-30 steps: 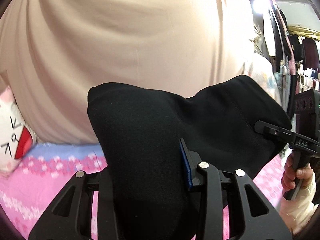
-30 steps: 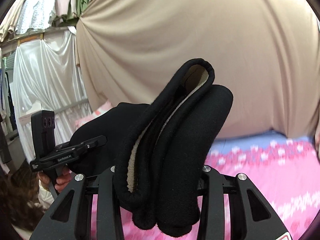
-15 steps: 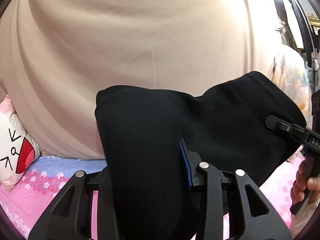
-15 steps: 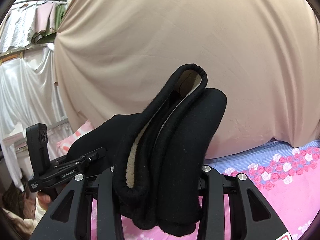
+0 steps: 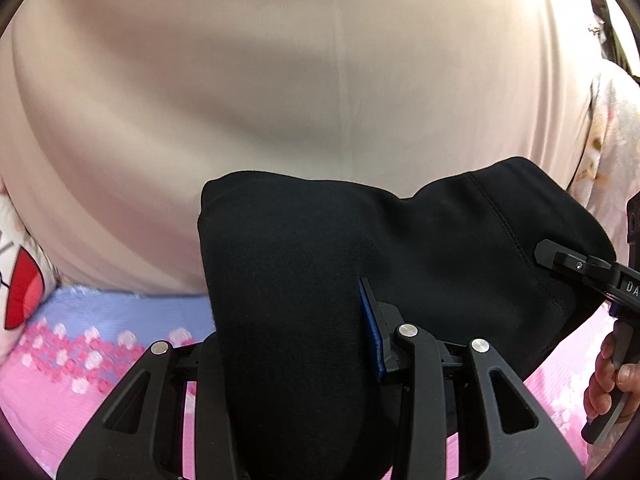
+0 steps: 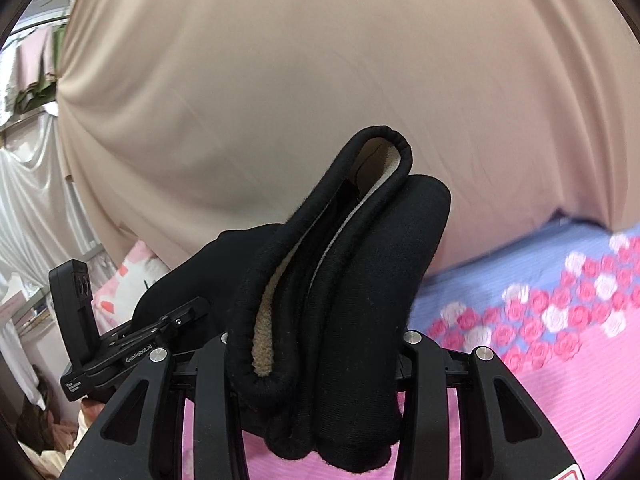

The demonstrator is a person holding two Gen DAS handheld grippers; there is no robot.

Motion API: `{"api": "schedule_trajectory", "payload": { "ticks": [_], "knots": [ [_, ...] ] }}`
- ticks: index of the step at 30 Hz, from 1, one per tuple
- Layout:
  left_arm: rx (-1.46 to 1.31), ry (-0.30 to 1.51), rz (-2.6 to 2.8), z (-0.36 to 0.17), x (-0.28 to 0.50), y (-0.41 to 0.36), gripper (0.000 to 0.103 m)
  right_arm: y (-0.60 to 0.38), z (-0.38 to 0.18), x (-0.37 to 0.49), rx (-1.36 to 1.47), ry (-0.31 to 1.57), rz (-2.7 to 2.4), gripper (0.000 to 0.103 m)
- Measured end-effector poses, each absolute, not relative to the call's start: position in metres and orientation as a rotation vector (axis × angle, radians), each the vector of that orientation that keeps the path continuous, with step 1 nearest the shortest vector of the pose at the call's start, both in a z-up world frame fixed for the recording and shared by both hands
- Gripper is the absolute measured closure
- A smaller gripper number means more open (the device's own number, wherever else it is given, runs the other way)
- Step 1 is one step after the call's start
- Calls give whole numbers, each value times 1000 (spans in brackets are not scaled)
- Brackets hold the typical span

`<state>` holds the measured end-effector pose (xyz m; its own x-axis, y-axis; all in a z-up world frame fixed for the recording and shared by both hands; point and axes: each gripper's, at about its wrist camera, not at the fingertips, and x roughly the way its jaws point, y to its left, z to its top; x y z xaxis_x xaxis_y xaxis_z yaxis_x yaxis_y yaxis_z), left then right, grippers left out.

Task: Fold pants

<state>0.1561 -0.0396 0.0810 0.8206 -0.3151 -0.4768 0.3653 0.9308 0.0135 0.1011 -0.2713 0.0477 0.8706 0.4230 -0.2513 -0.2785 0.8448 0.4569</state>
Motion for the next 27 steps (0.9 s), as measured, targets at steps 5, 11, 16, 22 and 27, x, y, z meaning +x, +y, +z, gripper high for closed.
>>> {"api": "schedule_trajectory", "payload": {
  "ticks": [5,11,16,22,27],
  "knots": [
    [135,548,-354,47,173,-47,67,-273,11,124,441,435,366,67],
    [143,625,-355,7,193,-50,67,-274,-30,144,463,531,340,67],
    [113,719,-348,-22,205,-48,67,-272,-57,154,464,610,316,67],
    [66,743,-345,-33,204,-43,63,-276,-76,162,498,680,284,65],
    [79,760,-283,-41,205,-40,35,-281,-90,169,558,768,255,46]
  ]
}}
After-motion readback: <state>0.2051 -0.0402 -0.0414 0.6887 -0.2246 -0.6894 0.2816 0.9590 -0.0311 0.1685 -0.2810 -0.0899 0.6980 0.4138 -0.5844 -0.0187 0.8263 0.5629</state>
